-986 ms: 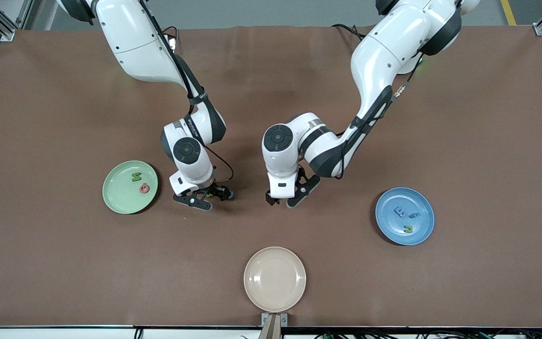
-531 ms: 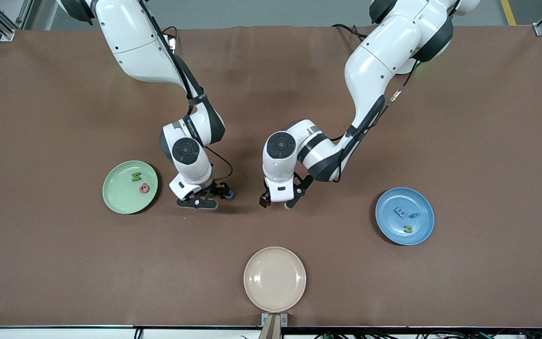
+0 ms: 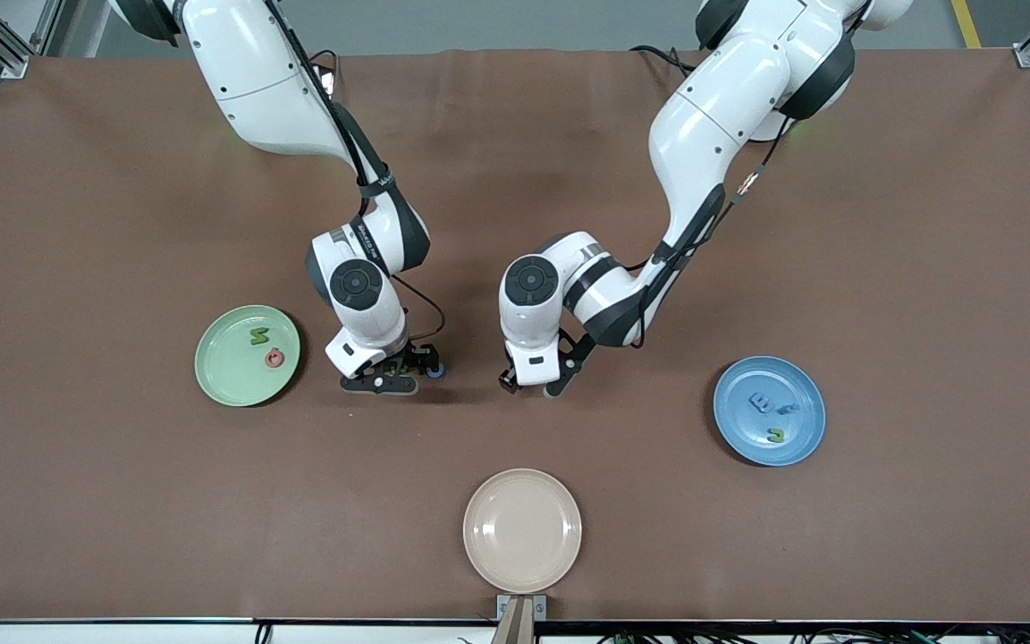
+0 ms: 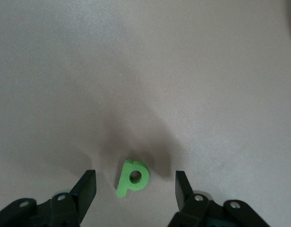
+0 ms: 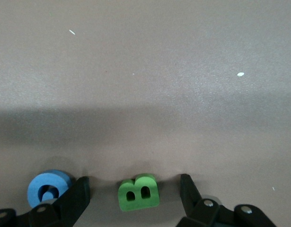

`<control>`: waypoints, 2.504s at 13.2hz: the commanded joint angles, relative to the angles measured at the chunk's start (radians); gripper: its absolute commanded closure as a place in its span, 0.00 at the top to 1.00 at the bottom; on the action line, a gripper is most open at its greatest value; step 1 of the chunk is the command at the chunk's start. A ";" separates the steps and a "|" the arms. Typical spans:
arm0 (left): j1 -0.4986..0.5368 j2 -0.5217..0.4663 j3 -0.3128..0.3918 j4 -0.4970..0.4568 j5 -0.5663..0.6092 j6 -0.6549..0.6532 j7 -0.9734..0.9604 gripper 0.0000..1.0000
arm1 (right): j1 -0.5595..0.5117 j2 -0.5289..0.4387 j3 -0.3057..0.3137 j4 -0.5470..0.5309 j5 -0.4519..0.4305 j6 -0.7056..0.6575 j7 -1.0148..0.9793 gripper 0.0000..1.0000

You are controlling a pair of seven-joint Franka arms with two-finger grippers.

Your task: Sort upper and lower case letters into plates

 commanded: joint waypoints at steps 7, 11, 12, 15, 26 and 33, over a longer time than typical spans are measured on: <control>-0.013 0.026 0.015 0.033 -0.018 -0.001 -0.001 0.44 | -0.038 -0.030 0.033 -0.046 0.010 0.002 -0.011 0.71; -0.013 0.026 0.016 0.030 -0.017 -0.001 0.004 0.09 | -0.155 -0.039 0.136 -0.042 0.031 0.002 -0.040 0.68; -0.014 0.022 0.019 0.027 -0.014 -0.001 0.002 0.02 | -0.155 -0.039 0.136 -0.042 0.031 0.002 -0.040 0.64; 0.000 -0.061 0.023 0.020 0.000 -0.042 0.002 0.00 | -0.155 -0.042 0.134 -0.044 0.031 -0.006 -0.043 0.47; 0.309 -0.497 -0.014 -0.373 -0.018 -0.210 0.442 0.00 | -0.312 -0.191 0.127 -0.044 0.016 -0.263 -0.315 0.00; 0.602 -0.500 -0.083 -0.566 -0.021 0.007 0.760 0.00 | -0.605 -0.301 0.120 -0.252 -0.099 -0.155 -0.724 0.00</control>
